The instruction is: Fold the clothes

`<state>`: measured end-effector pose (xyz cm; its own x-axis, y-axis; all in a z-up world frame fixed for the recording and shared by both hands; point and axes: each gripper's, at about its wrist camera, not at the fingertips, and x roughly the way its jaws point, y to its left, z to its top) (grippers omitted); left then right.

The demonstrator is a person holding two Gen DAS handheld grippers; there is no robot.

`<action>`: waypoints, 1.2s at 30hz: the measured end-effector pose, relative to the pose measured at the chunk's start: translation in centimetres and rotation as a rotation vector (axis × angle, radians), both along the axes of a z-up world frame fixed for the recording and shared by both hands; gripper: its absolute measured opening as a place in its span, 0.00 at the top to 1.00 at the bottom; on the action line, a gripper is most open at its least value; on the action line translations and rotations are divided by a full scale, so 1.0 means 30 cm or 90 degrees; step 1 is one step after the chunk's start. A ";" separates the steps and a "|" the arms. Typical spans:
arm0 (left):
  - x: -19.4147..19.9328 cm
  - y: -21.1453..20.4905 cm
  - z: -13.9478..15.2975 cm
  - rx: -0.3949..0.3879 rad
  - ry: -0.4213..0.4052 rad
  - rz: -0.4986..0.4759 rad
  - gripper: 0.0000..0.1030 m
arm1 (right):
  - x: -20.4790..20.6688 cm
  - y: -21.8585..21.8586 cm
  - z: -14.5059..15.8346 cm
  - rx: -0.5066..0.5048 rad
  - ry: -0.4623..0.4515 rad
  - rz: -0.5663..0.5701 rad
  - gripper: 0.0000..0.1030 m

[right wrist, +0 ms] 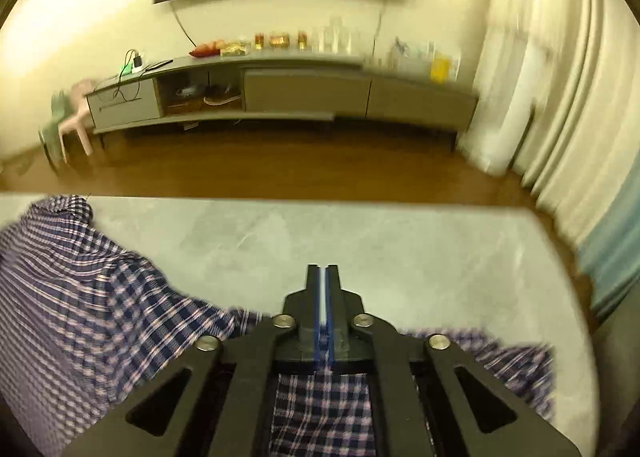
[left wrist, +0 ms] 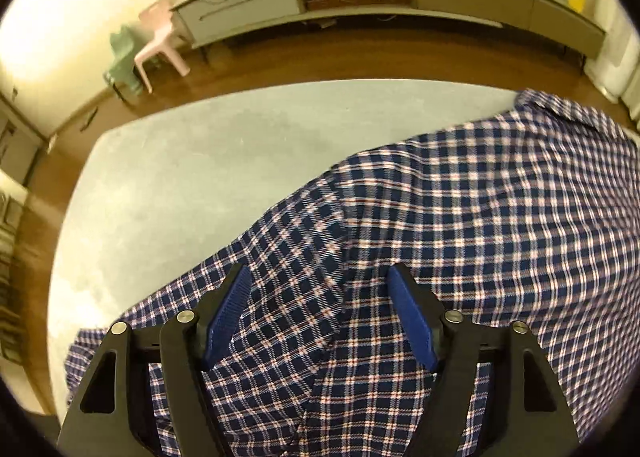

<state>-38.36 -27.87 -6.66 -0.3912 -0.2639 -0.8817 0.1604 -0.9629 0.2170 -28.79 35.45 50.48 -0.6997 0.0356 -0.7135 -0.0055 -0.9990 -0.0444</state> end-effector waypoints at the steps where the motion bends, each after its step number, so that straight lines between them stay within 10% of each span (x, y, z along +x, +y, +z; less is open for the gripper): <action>1: 0.013 0.013 0.009 -0.009 0.004 -0.014 0.29 | -0.004 0.005 -0.003 -0.020 -0.010 0.004 0.89; 5: 0.116 0.016 0.046 0.035 0.033 -0.045 0.29 | 0.026 -0.115 0.027 -0.082 -0.064 0.167 0.65; 9: 0.153 0.004 -0.002 0.043 -0.010 -0.045 0.27 | 0.086 -0.301 -0.062 -0.035 -0.134 0.281 0.62; 18: 0.194 0.063 0.037 0.081 0.017 -0.089 0.29 | 0.060 -0.419 -0.268 0.263 -0.160 0.169 0.64; 23: 0.173 0.096 0.016 0.065 -0.009 -0.094 0.24 | 0.080 -0.548 -0.331 0.036 -0.126 0.258 0.62; 25: 0.191 0.056 0.026 0.063 -0.024 -0.066 0.25 | 0.099 -0.573 -0.406 0.069 -0.135 0.251 0.61; 31: 0.549 -0.044 0.078 -0.027 -0.021 -0.072 0.26 | 0.156 -0.649 -0.632 0.169 -0.160 0.228 0.50; 36: 1.013 -0.026 0.256 0.146 0.082 -0.146 0.25 | 0.281 -0.807 -0.727 0.181 -0.152 0.278 0.50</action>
